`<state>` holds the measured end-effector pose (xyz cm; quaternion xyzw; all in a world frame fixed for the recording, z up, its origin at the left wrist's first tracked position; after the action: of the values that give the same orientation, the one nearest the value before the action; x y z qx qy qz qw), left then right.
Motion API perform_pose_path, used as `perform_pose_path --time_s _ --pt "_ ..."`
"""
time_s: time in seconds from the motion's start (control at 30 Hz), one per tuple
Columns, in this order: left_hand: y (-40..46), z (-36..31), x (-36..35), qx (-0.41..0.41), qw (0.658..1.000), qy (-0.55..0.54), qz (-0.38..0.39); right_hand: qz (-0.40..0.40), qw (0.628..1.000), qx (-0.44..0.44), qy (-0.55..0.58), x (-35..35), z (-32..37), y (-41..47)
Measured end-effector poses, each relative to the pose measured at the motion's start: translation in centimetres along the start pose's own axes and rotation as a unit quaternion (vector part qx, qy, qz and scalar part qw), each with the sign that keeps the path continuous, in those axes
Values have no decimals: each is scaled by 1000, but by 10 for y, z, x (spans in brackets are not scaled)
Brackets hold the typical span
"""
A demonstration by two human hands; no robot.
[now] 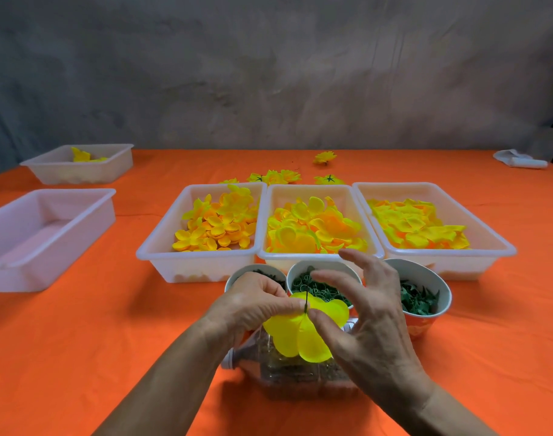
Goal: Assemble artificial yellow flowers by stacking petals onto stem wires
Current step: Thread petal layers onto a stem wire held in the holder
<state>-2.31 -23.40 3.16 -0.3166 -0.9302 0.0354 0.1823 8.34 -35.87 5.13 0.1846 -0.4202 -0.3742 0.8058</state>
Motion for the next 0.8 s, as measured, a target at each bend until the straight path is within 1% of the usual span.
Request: perform_pose_path --time_s 0.07,0.17,0.23,0.43,0.57,0.73,0.8 --pt "0 1 0 -1 1000 -6 -2 12 1000 5 7 -3 0 -1" --pt "0 3 0 -3 1000 -23 4 65 997 -34 28 -8 -4 0" --pt "0 5 0 -1 1000 -29 6 79 995 -43 35 -9 -6 1" --pt "-2 6 0 -10 998 -38 48 102 993 -46 30 -11 -10 4" --pt "0 7 3 -19 996 -18 80 100 994 -32 34 -14 -11 4" --pt "0 8 2 -25 995 -10 91 105 994 -15 24 -16 -12 4" --pt "0 9 2 -22 996 -2 81 113 993 -17 21 -15 -12 4"
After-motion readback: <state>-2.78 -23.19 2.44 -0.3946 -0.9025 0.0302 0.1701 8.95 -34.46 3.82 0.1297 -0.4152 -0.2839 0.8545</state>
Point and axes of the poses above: each hand's wrist, its own y-axis towards the middle knuckle, its own x-axis out of the back of the hand, z = x × y, the point moved 3 cm from there along y, towards the middle knuckle, and after that the axes turned 5 degrees about -z, right-handed, at the moved point
